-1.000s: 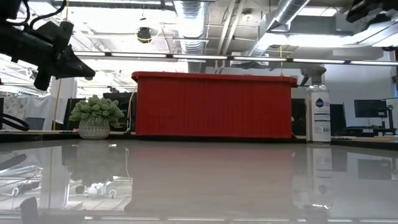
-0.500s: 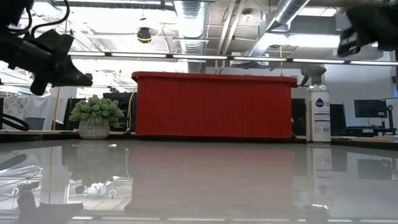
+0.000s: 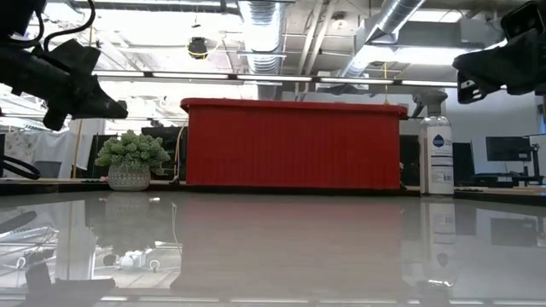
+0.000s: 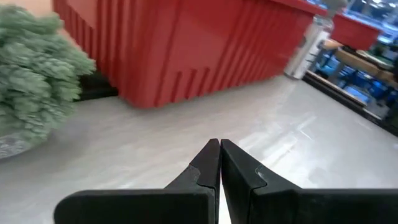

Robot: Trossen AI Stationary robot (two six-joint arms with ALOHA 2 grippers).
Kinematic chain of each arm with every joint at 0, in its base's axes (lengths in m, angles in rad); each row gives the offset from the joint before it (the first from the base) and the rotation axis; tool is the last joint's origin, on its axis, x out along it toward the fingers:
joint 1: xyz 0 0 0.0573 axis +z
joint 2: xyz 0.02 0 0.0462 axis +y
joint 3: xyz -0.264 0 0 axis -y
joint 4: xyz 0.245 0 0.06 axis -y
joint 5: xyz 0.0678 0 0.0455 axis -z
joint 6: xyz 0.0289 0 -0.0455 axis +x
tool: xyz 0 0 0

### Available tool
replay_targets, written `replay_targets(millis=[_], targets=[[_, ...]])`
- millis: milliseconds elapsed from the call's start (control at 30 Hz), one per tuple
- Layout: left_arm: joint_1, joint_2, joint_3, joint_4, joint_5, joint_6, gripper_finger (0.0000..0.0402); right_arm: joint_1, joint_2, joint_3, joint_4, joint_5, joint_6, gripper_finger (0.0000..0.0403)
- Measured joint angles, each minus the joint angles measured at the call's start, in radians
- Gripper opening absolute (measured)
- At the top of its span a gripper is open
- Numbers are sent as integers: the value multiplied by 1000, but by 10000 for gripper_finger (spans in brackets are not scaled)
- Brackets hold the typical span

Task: Fold Laundry from Bin
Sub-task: Return to Home Position

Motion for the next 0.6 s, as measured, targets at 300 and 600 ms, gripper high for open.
replay_targets(millis=[300, 600], targets=[[0, 0, 0, -3, 471, 64, 0, -2, 0, 0, -2, 0, 0, 48], [-1, 0, 0, -7, 641, 134, 0, -2, 0, -1, -4, 0, 0, 48]])
